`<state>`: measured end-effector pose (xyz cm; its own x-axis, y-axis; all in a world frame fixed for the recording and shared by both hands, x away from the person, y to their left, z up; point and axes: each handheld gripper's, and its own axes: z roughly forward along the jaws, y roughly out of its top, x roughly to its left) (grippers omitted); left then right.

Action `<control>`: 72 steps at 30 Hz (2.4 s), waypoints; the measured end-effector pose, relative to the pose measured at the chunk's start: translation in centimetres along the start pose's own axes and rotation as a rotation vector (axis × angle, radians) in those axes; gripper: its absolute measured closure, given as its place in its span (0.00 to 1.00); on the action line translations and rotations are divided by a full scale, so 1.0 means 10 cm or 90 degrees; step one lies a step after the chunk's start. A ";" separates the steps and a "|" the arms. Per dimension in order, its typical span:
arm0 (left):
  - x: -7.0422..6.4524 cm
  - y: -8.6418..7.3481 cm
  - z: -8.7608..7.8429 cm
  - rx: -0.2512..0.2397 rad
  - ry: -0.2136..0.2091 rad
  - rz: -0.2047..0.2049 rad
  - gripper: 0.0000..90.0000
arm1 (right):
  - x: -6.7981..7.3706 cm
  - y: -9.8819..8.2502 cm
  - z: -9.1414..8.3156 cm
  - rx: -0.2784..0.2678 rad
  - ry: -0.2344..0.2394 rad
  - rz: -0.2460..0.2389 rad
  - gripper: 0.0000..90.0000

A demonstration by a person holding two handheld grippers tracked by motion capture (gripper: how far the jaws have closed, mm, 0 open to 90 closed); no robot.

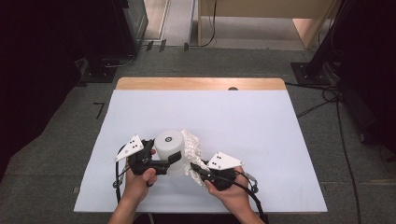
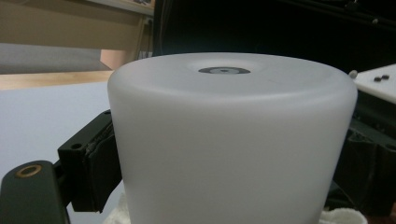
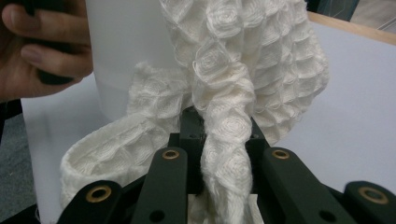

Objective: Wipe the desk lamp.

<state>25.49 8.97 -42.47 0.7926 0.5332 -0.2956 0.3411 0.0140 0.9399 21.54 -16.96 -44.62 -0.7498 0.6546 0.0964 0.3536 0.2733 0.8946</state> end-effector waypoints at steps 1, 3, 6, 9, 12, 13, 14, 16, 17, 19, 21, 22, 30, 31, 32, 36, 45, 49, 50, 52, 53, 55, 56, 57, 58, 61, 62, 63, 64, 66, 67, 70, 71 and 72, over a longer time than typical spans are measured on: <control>-0.02 -0.01 0.02 0.006 -0.002 0.003 0.10 | -0.01 0.01 -0.03 -0.008 -0.001 0.004 0.86; -0.05 -0.04 0.07 0.018 -0.009 0.011 0.10 | -0.03 0.05 -0.08 -0.024 -0.005 0.009 0.86; -0.10 -0.11 0.16 0.038 -0.024 0.017 0.10 | -0.06 0.12 -0.19 -0.055 -0.018 0.005 0.86; -0.17 -0.17 0.25 0.058 -0.039 0.025 0.10 | -0.11 0.17 -0.30 -0.085 -0.032 0.008 0.86; -0.23 -0.19 0.32 0.072 -0.050 0.034 0.10 | -0.15 0.21 -0.39 -0.108 -0.044 0.009 0.86; -0.24 -0.19 0.32 0.072 -0.049 0.035 0.10 | -0.15 0.21 -0.40 -0.113 -0.045 0.010 0.86; -0.24 -0.19 0.32 0.071 -0.047 0.038 0.10 | -0.15 0.22 -0.41 -0.114 -0.045 0.012 0.86; -0.23 -0.17 0.30 0.068 -0.038 0.035 0.10 | -0.15 0.21 -0.40 -0.109 -0.043 0.009 0.86; -0.21 -0.16 0.28 0.063 -0.032 0.032 0.10 | -0.14 0.20 -0.38 -0.102 -0.039 0.008 0.86; -0.18 -0.13 0.24 0.050 -0.022 0.024 0.10 | -0.13 0.16 -0.31 -0.082 -0.032 0.005 0.86; -0.14 -0.09 0.18 0.039 -0.014 0.022 0.10 | -0.10 0.11 -0.23 -0.061 -0.023 0.007 0.86; -0.12 -0.06 0.14 0.029 -0.007 0.022 0.10 | -0.09 0.09 -0.19 -0.051 -0.020 0.005 0.86; -0.03 0.04 -0.04 -0.007 0.009 0.014 0.10 | 0.01 -0.01 0.02 0.009 0.022 0.000 0.86; -0.03 0.04 -0.03 -0.005 0.009 0.015 0.10 | 0.02 -0.01 0.02 0.009 0.025 0.001 0.86; -0.03 0.03 -0.02 -0.005 0.010 0.016 0.10 | 0.02 -0.01 0.02 0.009 0.022 0.001 0.86; -0.08 -0.01 0.05 0.016 -0.002 0.029 0.10 | -0.01 0.02 -0.03 -0.006 0.012 0.004 0.86; -0.25 -0.16 0.28 0.062 0.014 0.087 0.10 | -0.22 0.16 -0.32 -0.075 -0.026 0.021 0.86; -0.19 -0.20 0.30 0.050 0.068 0.112 0.10 | -0.32 0.18 -0.40 -0.087 -0.043 0.033 0.86; -0.17 -0.22 0.29 0.047 0.091 0.125 0.10 | -0.33 0.18 -0.42 -0.089 -0.046 0.036 0.86; -0.11 -0.26 0.28 0.043 0.139 0.146 0.10 | -0.36 0.18 -0.44 -0.093 -0.051 0.037 0.86; -0.09 -0.27 0.27 0.043 0.158 0.151 0.10 | -0.37 0.18 -0.45 -0.094 -0.053 0.041 0.86; -0.05 -0.30 0.27 0.051 0.194 0.166 0.09 | -0.39 0.18 -0.46 -0.094 -0.057 0.044 0.86; -0.04 -0.32 0.27 0.053 0.209 0.171 0.10 | -0.40 0.18 -0.46 -0.094 -0.058 0.043 0.86; -0.02 -0.34 0.26 0.060 0.220 0.178 0.09 | -0.41 0.18 -0.46 -0.096 -0.061 0.043 0.86; 0.00 -0.36 0.26 0.061 0.224 0.180 0.09 | -0.42 0.17 -0.46 -0.095 -0.062 0.046 0.86; 0.02 -0.40 0.26 0.063 0.232 0.181 0.09 | -0.43 0.17 -0.46 -0.094 -0.063 0.048 0.86; 0.02 -0.41 0.25 0.061 0.232 0.180 0.09 | -0.43 0.16 -0.46 -0.094 -0.064 0.047 0.86; 0.01 -0.42 0.24 0.059 0.233 0.181 0.09 | -0.43 0.16 -0.46 -0.094 -0.064 0.048 0.86; 0.01 -0.42 0.24 0.060 0.233 0.183 0.09 | -0.43 0.16 -0.47 -0.095 -0.065 0.047 0.86; -0.01 -0.44 0.22 0.063 0.239 0.192 0.09 | -0.44 0.16 -0.47 -0.097 -0.067 0.047 0.86; -0.03 -0.44 0.22 0.061 0.242 0.191 0.09 | -0.45 0.16 -0.48 -0.096 -0.066 0.048 0.86; -0.08 -0.47 0.21 0.064 0.282 0.189 0.08 | -0.46 0.15 -0.49 -0.095 -0.069 0.048 0.86; -0.09 -0.47 0.22 0.064 0.289 0.184 0.04 | -0.46 0.15 -0.49 -0.097 -0.069 0.050 0.86; -0.09 -0.48 0.22 0.066 0.299 0.176 0.04 | -0.47 0.16 -0.49 -0.098 -0.070 0.050 0.86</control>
<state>24.24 6.51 -47.08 0.5576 0.8252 0.0900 0.2190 -0.2508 0.9429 22.83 -23.07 -41.52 -0.6553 0.7445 0.1278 0.3122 0.1130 0.9433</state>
